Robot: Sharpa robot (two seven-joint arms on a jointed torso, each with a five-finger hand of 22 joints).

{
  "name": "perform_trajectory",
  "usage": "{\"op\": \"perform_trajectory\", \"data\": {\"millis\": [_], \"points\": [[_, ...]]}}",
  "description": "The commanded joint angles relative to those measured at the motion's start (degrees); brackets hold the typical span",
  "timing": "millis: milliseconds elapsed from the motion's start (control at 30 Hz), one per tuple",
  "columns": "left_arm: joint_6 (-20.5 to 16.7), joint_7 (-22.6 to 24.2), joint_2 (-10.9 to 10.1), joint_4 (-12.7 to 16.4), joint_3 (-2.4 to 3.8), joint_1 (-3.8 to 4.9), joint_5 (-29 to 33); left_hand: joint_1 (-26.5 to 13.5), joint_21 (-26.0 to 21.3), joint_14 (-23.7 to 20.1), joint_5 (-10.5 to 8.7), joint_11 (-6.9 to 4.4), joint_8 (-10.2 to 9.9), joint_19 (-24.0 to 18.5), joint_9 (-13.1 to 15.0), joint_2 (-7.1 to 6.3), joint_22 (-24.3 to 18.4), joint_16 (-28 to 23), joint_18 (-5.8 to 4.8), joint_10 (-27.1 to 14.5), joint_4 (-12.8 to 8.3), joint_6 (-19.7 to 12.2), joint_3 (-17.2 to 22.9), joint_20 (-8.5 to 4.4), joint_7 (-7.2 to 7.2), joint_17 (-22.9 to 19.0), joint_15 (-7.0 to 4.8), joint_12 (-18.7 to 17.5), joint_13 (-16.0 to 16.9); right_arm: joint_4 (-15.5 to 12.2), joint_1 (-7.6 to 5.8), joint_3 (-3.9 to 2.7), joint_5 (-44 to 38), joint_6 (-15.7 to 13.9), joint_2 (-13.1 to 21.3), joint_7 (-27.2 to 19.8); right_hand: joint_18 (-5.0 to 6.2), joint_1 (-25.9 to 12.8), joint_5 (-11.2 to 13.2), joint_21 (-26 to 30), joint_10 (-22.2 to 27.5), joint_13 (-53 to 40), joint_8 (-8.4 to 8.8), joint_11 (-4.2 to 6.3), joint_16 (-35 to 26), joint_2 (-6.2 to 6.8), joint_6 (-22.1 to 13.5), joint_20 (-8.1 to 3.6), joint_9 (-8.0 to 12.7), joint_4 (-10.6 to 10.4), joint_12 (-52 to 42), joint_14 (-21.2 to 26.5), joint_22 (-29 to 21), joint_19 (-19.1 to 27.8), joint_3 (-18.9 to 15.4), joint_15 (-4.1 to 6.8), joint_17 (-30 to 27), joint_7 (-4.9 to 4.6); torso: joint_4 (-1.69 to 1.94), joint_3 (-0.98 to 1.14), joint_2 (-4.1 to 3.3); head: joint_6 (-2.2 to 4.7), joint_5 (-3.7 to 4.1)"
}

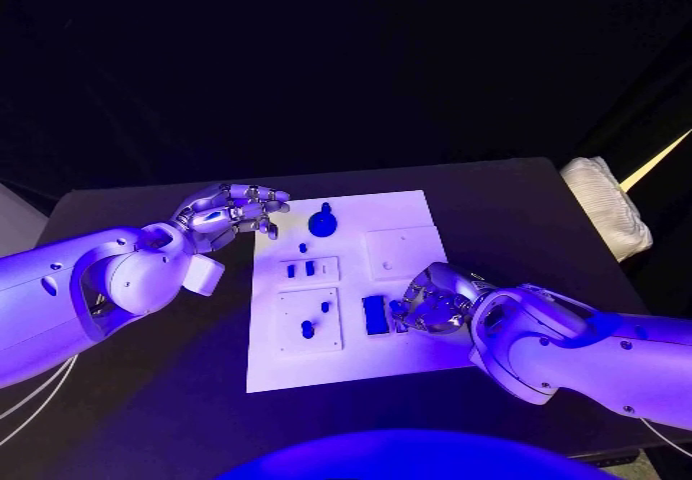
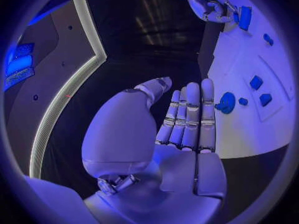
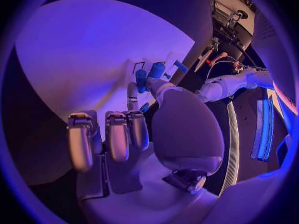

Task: Assemble the parts on the task board

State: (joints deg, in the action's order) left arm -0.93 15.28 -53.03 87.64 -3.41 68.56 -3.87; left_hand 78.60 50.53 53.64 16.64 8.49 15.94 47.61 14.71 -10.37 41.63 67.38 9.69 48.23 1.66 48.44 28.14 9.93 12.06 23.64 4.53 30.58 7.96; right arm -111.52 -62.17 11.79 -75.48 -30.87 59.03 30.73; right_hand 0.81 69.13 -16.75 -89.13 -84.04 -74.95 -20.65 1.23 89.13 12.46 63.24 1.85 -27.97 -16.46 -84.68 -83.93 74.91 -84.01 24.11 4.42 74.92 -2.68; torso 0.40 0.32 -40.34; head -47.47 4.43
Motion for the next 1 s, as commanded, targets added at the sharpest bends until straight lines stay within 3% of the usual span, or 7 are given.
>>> {"op": "perform_trajectory", "data": {"millis": [33,600,1000], "points": [[1.0,0.2,0.0,0.2,0.04,-0.02,-0.2,-0.4,-0.3,-0.3,-0.25,0.06,0.2,0.3,0.1,0.39,-0.1,-0.1,0.83,-0.5,0.1,-0.4,-0.4,0.11,-0.19,-0.1,-0.02,0.3,-0.1,0.2,0.16,-0.01,0.2,2.0,-0.1,1.0,-0.6,-0.4,-0.1,0.2,-4.1,-12.2,-0.18,0.29,-0.1,0.09,0.3,-0.55,0.1,0.0,0.0,-5.6,14.8,-5.7,-0.3,0.53,13.2,0.03,-0.08,-0.02,0.01,-0.09,0.02],[1.4,-0.1,0.0,0.3,0.04,-0.02,-1.2,-0.4,-0.4,-0.3,-0.26,0.06,0.3,0.3,0.1,0.42,-0.1,-0.1,0.83,-0.6,0.1,-0.4,-0.4,0.11,-0.19,-0.1,-0.01,0.3,-0.1,0.5,0.25,-0.01,-2.4,0.7,0.0,1.5,-0.61,-0.7,-0.6,0.2,-4.2,-12.3,-0.28,0.39,-0.1,-0.23,0.3,-0.62,0.1,0.0,-0.1,-5.6,14.8,-5.8,-0.3,0.62,13.2,0.14,0.01,0.03,-0.03,-0.13,0.14],[1.4,-0.1,0.0,0.2,0.04,-0.02,-1.2,-0.4,-0.4,-0.3,-0.26,0.07,0.3,0.3,0.1,0.42,-0.2,-0.1,0.82,-0.6,0.2,-0.4,-0.4,0.11,-0.19,-0.1,0.0,0.3,-0.1,0.6,0.25,-0.02,-1.7,1.2,-0.4,1.3,-0.62,-4.7,0.1,0.1,-4.3,-12.5,-0.55,0.38,-0.1,-0.62,0.4,-0.71,0.1,-0.2,-0.4,-5.6,14.8,-5.8,-1.5,0.66,13.2,0.1,-0.01,-0.02,-0.02,-0.2,0.07]]}}
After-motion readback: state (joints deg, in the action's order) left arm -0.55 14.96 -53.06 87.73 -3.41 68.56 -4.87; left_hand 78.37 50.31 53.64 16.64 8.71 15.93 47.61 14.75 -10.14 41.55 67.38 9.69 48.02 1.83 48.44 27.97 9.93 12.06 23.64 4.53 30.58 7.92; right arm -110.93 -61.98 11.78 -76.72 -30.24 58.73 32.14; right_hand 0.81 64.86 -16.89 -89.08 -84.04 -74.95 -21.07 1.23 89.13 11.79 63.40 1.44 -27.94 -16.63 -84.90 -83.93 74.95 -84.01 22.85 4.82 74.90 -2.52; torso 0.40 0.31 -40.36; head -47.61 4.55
